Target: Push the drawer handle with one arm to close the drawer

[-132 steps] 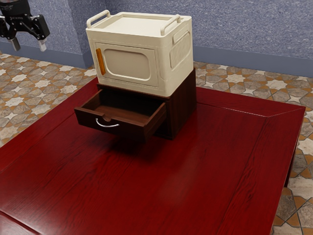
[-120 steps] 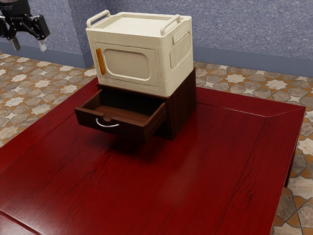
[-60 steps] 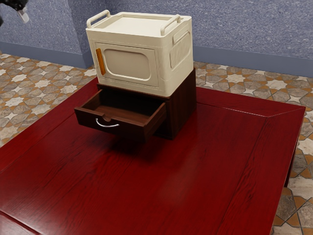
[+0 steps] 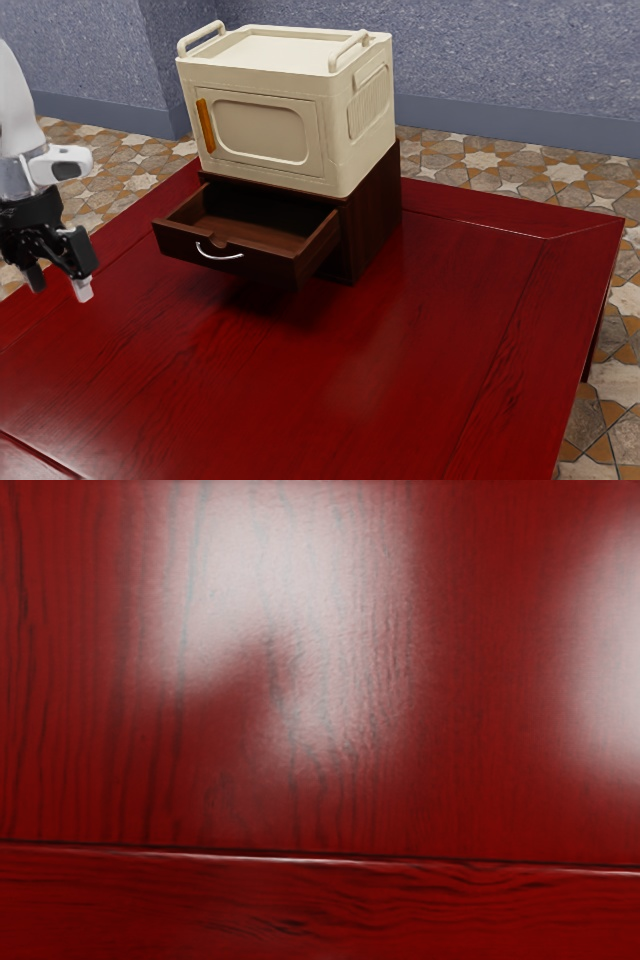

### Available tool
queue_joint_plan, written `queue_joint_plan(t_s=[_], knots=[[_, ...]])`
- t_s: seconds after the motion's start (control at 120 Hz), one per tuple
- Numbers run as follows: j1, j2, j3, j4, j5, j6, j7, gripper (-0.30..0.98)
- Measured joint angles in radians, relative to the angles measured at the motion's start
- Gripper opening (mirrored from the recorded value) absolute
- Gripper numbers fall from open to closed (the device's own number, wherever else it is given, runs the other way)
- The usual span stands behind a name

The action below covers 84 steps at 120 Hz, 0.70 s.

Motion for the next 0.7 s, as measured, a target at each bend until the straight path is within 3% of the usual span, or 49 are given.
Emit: queue_joint_plan(t_s=[0.183,0.567,0.7], knots=[[-0.002,0.005,0.0,-0.091,-0.016,0.137,-0.017,0.67],[-0.031,0.177,-0.002,-0.107,-0.079,0.384,-0.041,0.67],[-0.045,0.246,-0.002,-0.09,-0.033,0.469,-0.016,0.66]])
